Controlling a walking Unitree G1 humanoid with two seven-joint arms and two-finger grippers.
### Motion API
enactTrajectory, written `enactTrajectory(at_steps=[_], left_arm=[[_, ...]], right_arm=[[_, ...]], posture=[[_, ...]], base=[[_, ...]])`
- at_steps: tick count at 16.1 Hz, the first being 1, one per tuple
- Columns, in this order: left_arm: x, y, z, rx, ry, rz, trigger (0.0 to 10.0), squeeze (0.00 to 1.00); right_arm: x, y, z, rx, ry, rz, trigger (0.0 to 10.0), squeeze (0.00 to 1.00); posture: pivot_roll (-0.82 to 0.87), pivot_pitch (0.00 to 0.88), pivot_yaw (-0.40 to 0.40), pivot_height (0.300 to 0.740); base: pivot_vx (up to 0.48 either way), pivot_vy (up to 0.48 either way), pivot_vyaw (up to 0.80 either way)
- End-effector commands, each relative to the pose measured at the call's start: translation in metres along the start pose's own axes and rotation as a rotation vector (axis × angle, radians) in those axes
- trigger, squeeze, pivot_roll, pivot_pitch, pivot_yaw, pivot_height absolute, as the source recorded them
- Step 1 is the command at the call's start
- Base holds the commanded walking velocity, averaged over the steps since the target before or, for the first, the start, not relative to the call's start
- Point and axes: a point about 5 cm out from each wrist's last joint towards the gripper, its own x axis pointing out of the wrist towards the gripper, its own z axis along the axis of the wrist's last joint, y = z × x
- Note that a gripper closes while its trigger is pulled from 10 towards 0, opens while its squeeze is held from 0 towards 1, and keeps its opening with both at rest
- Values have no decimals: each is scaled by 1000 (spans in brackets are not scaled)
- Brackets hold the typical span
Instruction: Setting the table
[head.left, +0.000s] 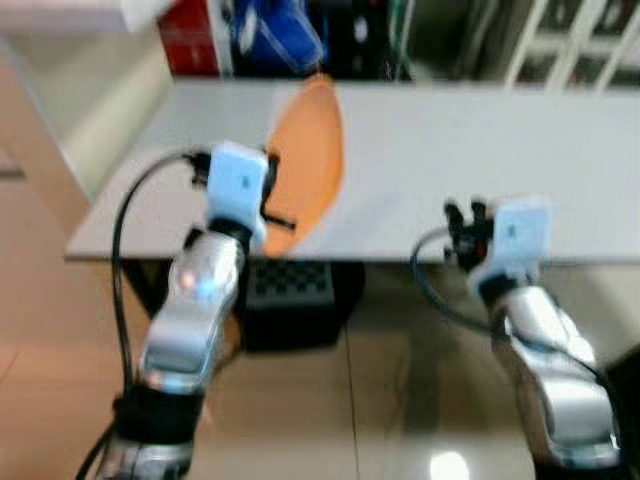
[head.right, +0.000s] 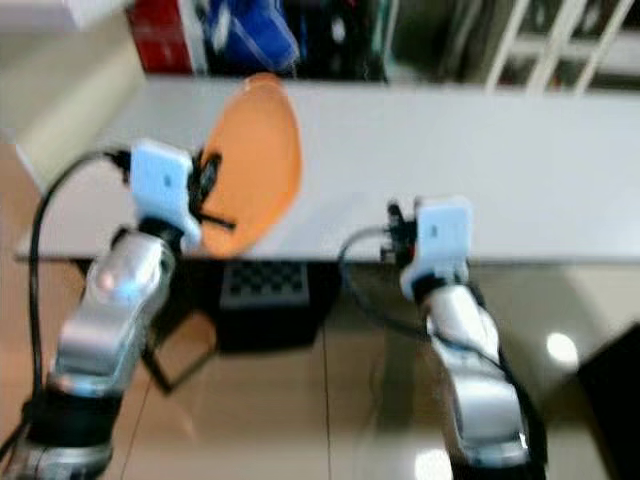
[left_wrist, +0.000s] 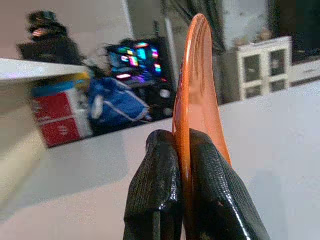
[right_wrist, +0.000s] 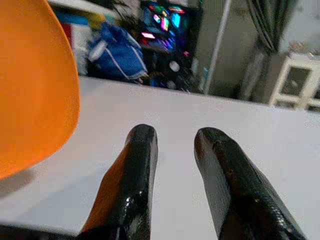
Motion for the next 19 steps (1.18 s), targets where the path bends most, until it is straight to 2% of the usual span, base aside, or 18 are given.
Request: enactTrajectory(at_steps=[1,7,9,10,11,14,15,17,19], left_arm=[[0,11,11,20,-56,38,10000,0],[-1,8,10,17,-50,22,10000,0],[0,9,6,-12,-8,36,10000,0],[2,8,6,-50,-1,26,10000,0],[3,4,5,-140,6,4,10000,0],[10,-4,-9,-441,131,-61,10000,0],[15,-3,-11,-532,145,-51,10000,0],[21,3,-17,-599,175,-17,10000,0],[26,7,-22,-627,221,0,10000,0]], right_arm=[[0,6,1,4,-6,27,10000,0],[-1,7,0,9,-1,48,10000,0],[-1,9,0,8,-1,62,10000,0],[-2,9,1,3,-1,72,10000,0],[-2,11,1,2,-2,84,10000,0],[-3,14,3,20,-5,133,10000,0],[-4,17,5,25,-6,175,10000,0],[-7,20,7,37,0,235,10000,0],[-9,22,8,45,10,276,10000,0]], posture=[[-27,0,-2,740],[-30,0,-2,740],[-31,0,-2,740],[-31,0,-2,740],[-32,0,-1,740],[-41,0,5,740],[-45,0,8,740],[-53,0,11,740],[-53,0,11,740]], base=[[480,0,0],[480,0,0],[456,0,0],[0,0,0],[0,0,0],[0,0,0],[0,0,0],[0,0,0],[0,0,0]])
